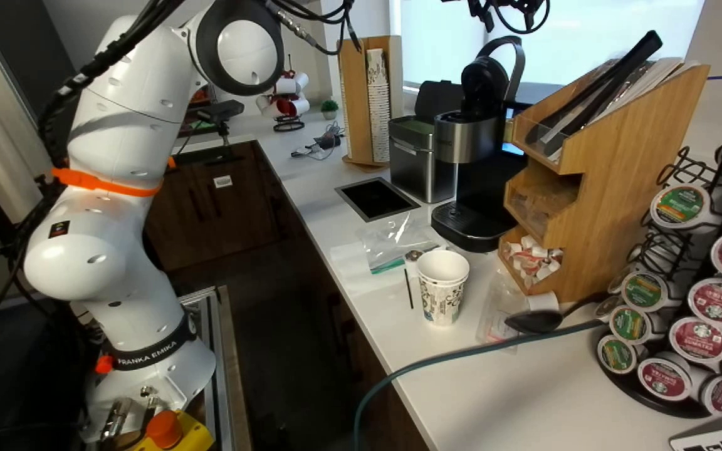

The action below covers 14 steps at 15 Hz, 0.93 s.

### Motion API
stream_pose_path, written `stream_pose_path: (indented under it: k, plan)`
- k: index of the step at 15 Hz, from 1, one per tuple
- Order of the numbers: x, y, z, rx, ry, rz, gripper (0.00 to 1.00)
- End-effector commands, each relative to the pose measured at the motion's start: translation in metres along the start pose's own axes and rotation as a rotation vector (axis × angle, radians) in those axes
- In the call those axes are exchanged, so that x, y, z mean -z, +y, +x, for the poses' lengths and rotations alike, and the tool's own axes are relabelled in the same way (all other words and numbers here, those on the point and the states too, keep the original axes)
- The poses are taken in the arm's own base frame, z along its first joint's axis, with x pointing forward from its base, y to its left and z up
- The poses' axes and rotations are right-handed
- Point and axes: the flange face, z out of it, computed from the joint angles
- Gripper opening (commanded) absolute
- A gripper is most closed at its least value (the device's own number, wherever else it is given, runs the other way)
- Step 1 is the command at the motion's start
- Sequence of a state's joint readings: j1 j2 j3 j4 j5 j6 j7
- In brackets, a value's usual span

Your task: Close the lid on the coffeemaker.

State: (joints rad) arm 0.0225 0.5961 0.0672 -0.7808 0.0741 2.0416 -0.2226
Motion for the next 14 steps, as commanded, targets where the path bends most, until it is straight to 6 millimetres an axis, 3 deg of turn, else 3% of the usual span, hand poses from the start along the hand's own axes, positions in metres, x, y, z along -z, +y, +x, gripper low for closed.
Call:
stream_pose_path:
  k: [1,8,14]
  plan:
    - [-0.01,0.003,0.008,-0.009,0.057,0.0,1.0]
    - [-0.032,0.003,0.005,-0.037,0.052,0.041,1.0]
    - [-0.039,-0.003,0.002,-0.136,0.014,0.063,1.0]
